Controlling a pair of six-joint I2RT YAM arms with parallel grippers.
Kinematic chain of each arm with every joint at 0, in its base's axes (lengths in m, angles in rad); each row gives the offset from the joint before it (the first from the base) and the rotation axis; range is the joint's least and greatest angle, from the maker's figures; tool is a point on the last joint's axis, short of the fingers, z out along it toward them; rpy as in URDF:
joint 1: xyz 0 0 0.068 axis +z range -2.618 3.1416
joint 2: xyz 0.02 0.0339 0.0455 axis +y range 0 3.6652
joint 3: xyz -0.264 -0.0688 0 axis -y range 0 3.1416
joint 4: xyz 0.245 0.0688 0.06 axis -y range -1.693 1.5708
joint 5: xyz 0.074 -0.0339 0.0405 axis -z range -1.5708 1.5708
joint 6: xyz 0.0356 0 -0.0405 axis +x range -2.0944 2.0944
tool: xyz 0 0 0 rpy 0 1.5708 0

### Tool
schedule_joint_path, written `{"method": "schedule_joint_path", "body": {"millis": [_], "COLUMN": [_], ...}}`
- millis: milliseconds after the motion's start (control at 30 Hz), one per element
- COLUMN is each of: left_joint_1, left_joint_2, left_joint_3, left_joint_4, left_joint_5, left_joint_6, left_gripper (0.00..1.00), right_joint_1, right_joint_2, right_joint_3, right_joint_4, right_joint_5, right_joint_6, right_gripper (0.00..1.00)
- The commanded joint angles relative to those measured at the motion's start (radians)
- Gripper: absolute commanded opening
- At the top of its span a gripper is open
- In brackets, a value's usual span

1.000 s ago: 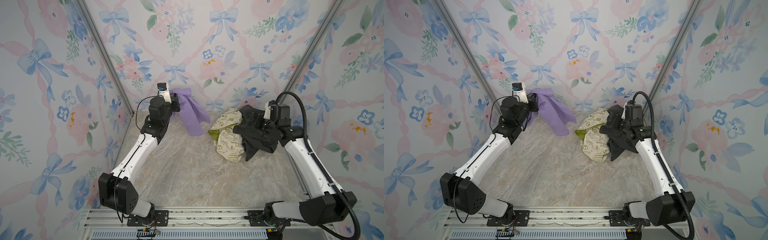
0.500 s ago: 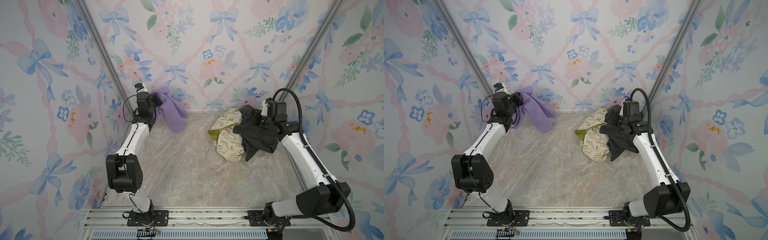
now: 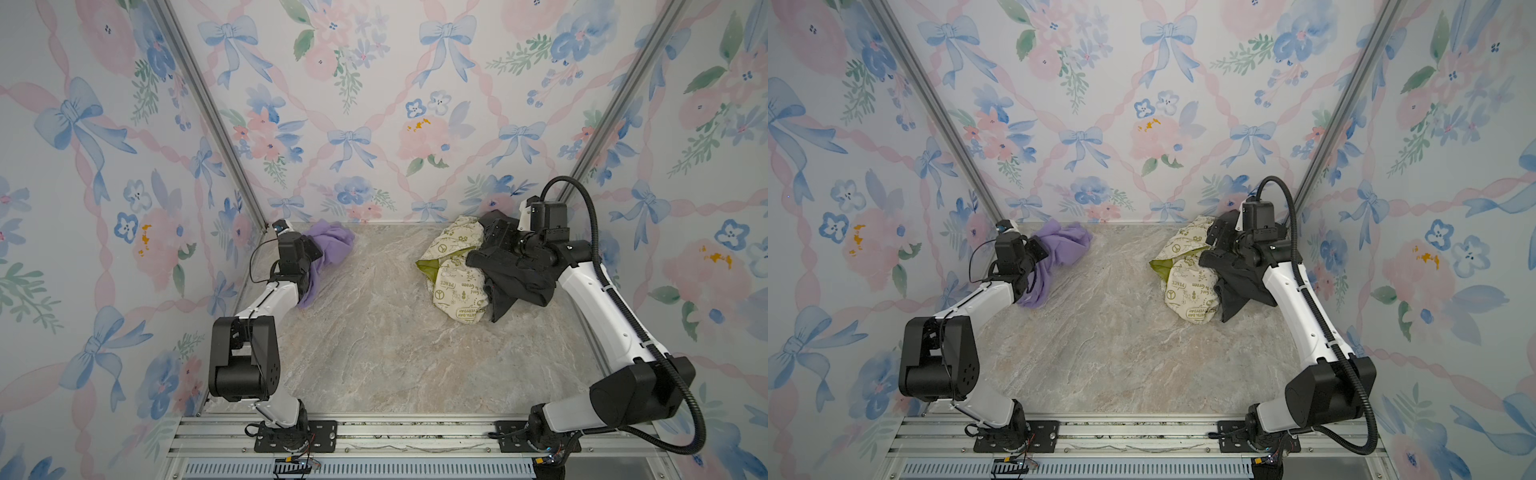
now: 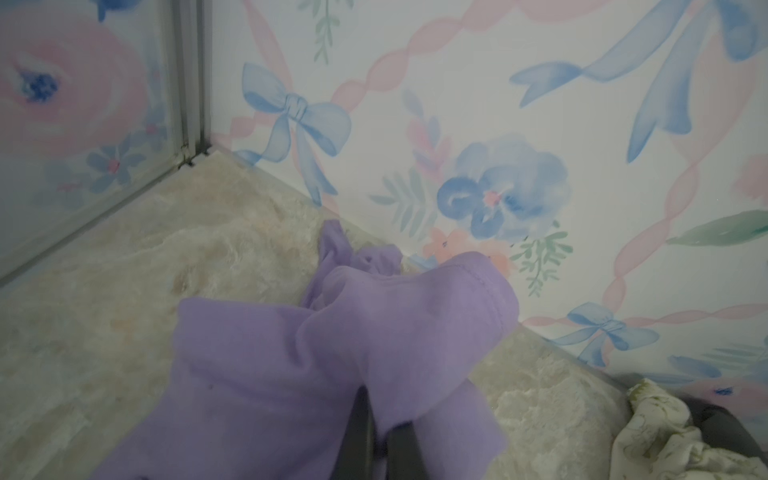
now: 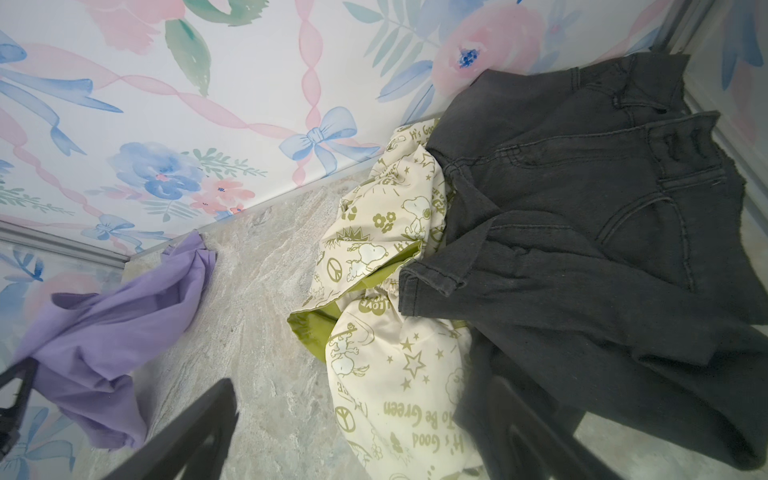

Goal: Pick out a specific cloth from the pile
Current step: 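Lower the lavender shirt onto the table and open the left gripper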

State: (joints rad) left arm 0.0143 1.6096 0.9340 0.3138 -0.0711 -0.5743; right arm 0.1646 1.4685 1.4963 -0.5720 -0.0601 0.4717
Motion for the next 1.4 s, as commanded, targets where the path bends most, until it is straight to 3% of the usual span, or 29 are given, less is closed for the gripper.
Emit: {"method": "schedule_joint_path", "body": {"millis": [0,267,533,700,833,1133,1367], "left_joint_1": [-0.002,0.000,0.001,0.000,-0.011,-0.016,-0.019], "left_joint_2": [0.003,0.080,-0.024,-0.116,-0.108,0.122,0.248], "left_joint_3": [-0.061,-0.055,-0.029,0.039,0.111,0.245,0.159], "left_joint_4": [-0.009,-0.156,-0.160,-0.158,-0.156,-0.140,-0.056], "left_joint_5": [-0.007,0.112,0.162,0.129,0.149,0.287,0.286], "left_joint_6": [-0.035,-0.047,-0.065,-0.068,-0.081,-0.088,-0.110], "left_gripper": [0.00,0.00,0.46,0.61,0.73,0.81,0.88], "right_joint_1": [0.012,0.014,0.022,0.032,0.045,0.072,0.111], "right_joint_2": [0.010,-0.002,-0.013,-0.026,-0.033,-0.023,-0.062], "right_joint_3": [0.046,0.032,0.022,0.009,0.001,0.046,0.045], "right_joint_4": [-0.015,-0.035,-0.039,-0.032,-0.011,-0.025,-0.022], "right_joint_5": [-0.017,-0.015,-0.019,-0.016,-0.013,-0.016,0.022], "right_joint_6": [0.006,0.011,0.016,0.008,0.007,-0.017,-0.049], "right_gripper": [0.97,0.97,0.97,0.97,0.97,0.97,0.97]}}
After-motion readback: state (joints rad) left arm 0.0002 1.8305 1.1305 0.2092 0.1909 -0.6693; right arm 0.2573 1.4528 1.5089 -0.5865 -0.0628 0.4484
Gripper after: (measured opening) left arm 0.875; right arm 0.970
